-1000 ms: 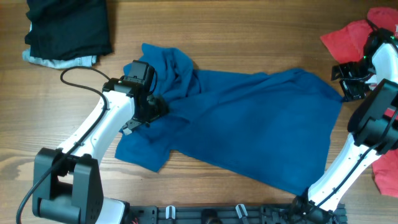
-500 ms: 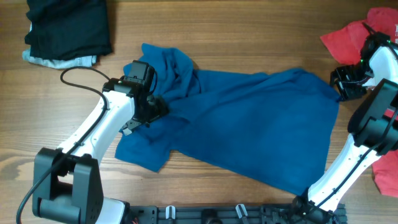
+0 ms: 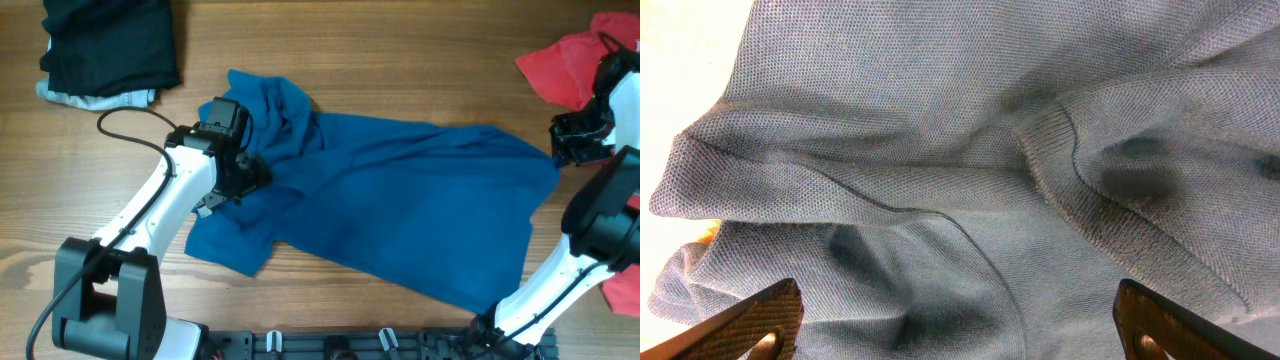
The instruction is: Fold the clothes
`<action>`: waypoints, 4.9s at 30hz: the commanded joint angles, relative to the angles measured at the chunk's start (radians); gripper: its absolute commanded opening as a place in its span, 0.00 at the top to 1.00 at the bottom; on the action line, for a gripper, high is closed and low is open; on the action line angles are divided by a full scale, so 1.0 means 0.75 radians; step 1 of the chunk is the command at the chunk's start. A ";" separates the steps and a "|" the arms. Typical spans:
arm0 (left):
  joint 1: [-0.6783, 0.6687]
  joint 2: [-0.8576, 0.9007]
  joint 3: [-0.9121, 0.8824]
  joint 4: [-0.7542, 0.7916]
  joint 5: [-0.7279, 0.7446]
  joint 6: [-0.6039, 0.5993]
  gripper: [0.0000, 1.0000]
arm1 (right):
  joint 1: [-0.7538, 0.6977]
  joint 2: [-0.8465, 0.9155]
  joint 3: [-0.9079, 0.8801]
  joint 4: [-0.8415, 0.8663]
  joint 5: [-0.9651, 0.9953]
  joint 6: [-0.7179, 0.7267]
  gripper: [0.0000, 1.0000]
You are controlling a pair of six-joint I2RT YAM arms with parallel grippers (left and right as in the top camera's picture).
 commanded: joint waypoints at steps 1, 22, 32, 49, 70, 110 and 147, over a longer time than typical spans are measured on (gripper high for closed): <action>0.010 -0.026 -0.012 -0.001 0.012 -0.023 0.00 | 0.008 -0.143 -0.006 -0.082 0.065 0.023 0.87; 0.010 -0.026 -0.012 -0.011 0.071 -0.012 0.00 | -0.033 -0.214 -0.374 0.241 -0.333 -0.457 0.43; 0.010 -0.026 -0.012 -0.019 0.071 -0.012 0.00 | -0.267 -0.207 -0.555 0.588 -0.589 -0.812 0.01; 0.010 -0.026 -0.012 -0.036 0.067 0.028 0.00 | -0.266 -0.317 -0.566 0.558 -0.721 -0.851 0.85; 0.010 -0.026 -0.013 -0.008 0.072 0.027 0.00 | 0.262 -0.556 -1.165 0.597 -0.366 -0.523 0.69; 0.010 -0.025 -0.020 0.014 0.071 0.049 0.00 | 0.326 -0.328 -0.693 0.623 -0.256 -0.951 0.53; 0.010 -0.024 -0.020 0.298 0.336 0.323 0.00 | 0.838 -0.903 -0.795 0.310 -0.445 -0.632 0.01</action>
